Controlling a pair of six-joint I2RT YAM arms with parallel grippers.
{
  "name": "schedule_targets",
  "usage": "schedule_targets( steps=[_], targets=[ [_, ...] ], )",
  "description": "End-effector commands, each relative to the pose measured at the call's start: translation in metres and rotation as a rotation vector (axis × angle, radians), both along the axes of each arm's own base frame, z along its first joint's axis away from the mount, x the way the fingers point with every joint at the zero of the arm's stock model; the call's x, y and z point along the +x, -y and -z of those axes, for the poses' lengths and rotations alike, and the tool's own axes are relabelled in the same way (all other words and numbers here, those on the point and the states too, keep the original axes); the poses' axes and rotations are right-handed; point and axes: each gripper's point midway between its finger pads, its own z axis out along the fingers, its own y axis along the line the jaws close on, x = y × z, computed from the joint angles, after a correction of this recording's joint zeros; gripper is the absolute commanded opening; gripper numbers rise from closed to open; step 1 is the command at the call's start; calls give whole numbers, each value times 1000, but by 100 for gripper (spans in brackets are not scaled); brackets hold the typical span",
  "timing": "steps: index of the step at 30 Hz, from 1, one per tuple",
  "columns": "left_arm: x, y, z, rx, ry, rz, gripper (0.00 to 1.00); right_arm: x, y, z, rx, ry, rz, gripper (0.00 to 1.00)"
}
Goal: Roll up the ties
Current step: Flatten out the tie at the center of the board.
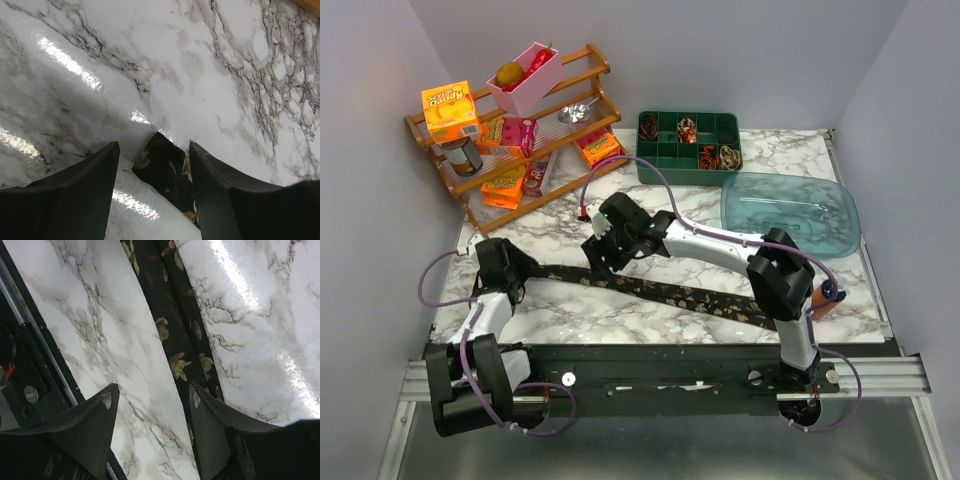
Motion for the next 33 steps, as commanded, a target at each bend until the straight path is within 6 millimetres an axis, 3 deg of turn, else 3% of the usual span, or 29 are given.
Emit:
schedule_targets(
  steps=[1,9,14,21,29,33],
  targets=[
    [11,8,-1,-45,36,45,66,-6,-10,1,19,-49,-26,66],
    [21,29,12,-147,41,132,62,-14,0,27,-30,-92,-32,66],
    [20,35,16,-170,33,153,61,-17,16,55,-106,-95,-15,66],
    [17,44,22,-214,16,186,56,-7,37,81,-210,-41,39,66],
    [16,53,23,-235,4,223,56,-2,58,96,-313,-15,82,67],
    [19,55,24,-235,-5,234,56,-7,65,89,-309,-10,75,67]
  ],
)
